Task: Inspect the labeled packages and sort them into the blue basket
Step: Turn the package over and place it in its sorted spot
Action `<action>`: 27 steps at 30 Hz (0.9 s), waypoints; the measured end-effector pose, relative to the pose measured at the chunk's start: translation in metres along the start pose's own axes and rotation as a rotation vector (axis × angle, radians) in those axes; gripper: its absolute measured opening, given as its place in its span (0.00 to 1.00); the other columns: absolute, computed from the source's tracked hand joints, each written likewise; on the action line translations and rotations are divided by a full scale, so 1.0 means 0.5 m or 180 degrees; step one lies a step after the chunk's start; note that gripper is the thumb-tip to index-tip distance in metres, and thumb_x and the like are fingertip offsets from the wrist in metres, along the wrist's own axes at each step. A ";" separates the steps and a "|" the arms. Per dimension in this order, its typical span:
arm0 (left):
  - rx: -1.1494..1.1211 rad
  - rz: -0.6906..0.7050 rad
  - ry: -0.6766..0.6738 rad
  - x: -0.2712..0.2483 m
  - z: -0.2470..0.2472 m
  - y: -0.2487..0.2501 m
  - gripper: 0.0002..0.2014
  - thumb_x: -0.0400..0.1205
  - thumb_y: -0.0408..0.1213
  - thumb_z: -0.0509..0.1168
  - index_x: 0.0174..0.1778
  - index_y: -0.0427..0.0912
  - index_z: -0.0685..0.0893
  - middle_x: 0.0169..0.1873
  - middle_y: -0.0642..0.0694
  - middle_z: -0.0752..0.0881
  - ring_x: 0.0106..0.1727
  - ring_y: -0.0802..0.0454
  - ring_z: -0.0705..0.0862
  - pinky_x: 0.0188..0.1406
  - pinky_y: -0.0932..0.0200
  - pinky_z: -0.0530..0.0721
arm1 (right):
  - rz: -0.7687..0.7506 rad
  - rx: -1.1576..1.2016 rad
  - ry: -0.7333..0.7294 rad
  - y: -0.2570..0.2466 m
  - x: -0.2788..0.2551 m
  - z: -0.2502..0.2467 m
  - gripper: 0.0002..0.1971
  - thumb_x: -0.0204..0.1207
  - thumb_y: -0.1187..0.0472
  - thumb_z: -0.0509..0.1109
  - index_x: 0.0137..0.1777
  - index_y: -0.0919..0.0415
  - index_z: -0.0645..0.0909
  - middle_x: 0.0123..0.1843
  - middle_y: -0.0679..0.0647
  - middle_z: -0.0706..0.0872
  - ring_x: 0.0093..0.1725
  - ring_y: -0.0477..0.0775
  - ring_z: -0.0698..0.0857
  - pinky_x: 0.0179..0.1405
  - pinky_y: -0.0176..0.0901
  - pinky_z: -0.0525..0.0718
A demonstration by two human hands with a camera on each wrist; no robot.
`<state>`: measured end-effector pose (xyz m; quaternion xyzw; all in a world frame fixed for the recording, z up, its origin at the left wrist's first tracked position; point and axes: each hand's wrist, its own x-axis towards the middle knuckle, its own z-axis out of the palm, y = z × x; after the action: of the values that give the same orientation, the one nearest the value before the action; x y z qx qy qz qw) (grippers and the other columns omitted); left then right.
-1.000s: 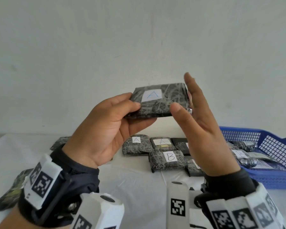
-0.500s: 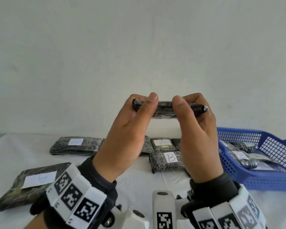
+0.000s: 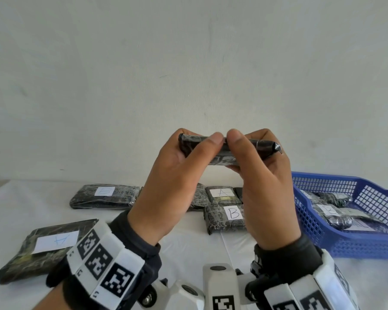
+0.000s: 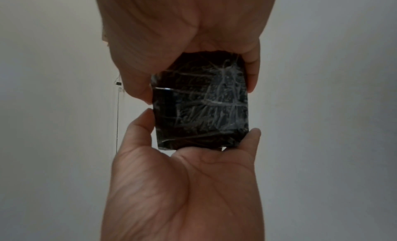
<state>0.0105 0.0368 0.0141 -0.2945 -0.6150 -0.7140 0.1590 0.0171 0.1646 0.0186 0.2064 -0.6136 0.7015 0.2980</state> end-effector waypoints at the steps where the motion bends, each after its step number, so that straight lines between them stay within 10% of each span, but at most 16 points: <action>1: 0.0007 -0.0006 0.0020 0.000 0.000 0.001 0.13 0.77 0.58 0.69 0.40 0.53 0.81 0.41 0.54 0.86 0.49 0.62 0.86 0.50 0.69 0.82 | 0.0025 -0.0009 -0.0001 0.001 0.000 -0.001 0.24 0.72 0.41 0.76 0.44 0.64 0.77 0.47 0.82 0.81 0.49 0.80 0.84 0.56 0.82 0.82; 5: 0.0037 -0.0089 0.0123 0.000 0.002 0.005 0.14 0.76 0.58 0.70 0.40 0.52 0.80 0.40 0.52 0.85 0.47 0.62 0.85 0.49 0.69 0.82 | 0.0110 0.0015 -0.0077 0.010 0.002 -0.006 0.25 0.72 0.40 0.76 0.43 0.65 0.76 0.45 0.78 0.81 0.48 0.76 0.85 0.59 0.78 0.83; 9: -0.0156 -0.0182 0.0231 0.001 -0.001 0.012 0.14 0.74 0.62 0.65 0.33 0.56 0.78 0.39 0.49 0.76 0.46 0.53 0.75 0.58 0.49 0.74 | 0.0135 0.0069 -0.0197 0.010 0.005 -0.010 0.16 0.72 0.40 0.72 0.39 0.53 0.76 0.43 0.66 0.79 0.48 0.58 0.80 0.54 0.62 0.79; 14: -0.0510 -0.0401 0.0142 0.009 -0.022 0.001 0.17 0.77 0.62 0.63 0.43 0.52 0.85 0.51 0.47 0.84 0.63 0.54 0.82 0.78 0.47 0.73 | 0.0179 0.0297 -0.0310 0.003 0.003 -0.018 0.19 0.76 0.41 0.62 0.40 0.58 0.70 0.45 0.62 0.71 0.50 0.59 0.77 0.60 0.61 0.80; 21: -0.0346 -0.0672 0.0155 0.011 -0.027 -0.003 0.28 0.81 0.62 0.55 0.65 0.45 0.82 0.66 0.48 0.90 0.73 0.58 0.84 0.83 0.46 0.70 | 0.0257 0.0521 -0.0347 0.006 0.007 -0.026 0.22 0.75 0.40 0.61 0.46 0.61 0.72 0.47 0.62 0.71 0.52 0.60 0.75 0.58 0.59 0.78; 25: -0.0021 -0.0938 0.0028 0.014 -0.034 -0.004 0.37 0.81 0.71 0.52 0.80 0.52 0.77 0.74 0.61 0.85 0.77 0.69 0.78 0.86 0.49 0.64 | 0.0370 -0.0291 -0.0494 0.019 0.009 -0.035 0.23 0.80 0.31 0.55 0.60 0.43 0.80 0.66 0.55 0.82 0.75 0.61 0.81 0.82 0.67 0.73; 27: 0.0299 -0.1018 -0.0099 0.013 -0.033 -0.002 0.37 0.81 0.77 0.51 0.80 0.59 0.77 0.69 0.72 0.85 0.75 0.76 0.76 0.89 0.50 0.59 | 0.0462 -0.0609 -0.0538 0.022 0.011 -0.038 0.32 0.85 0.30 0.51 0.70 0.53 0.81 0.73 0.57 0.85 0.79 0.58 0.80 0.83 0.61 0.74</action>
<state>0.0013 0.0220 0.0163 -0.1962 -0.6891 -0.6960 0.0473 0.0070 0.1833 0.0110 0.1904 -0.7140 0.6396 0.2120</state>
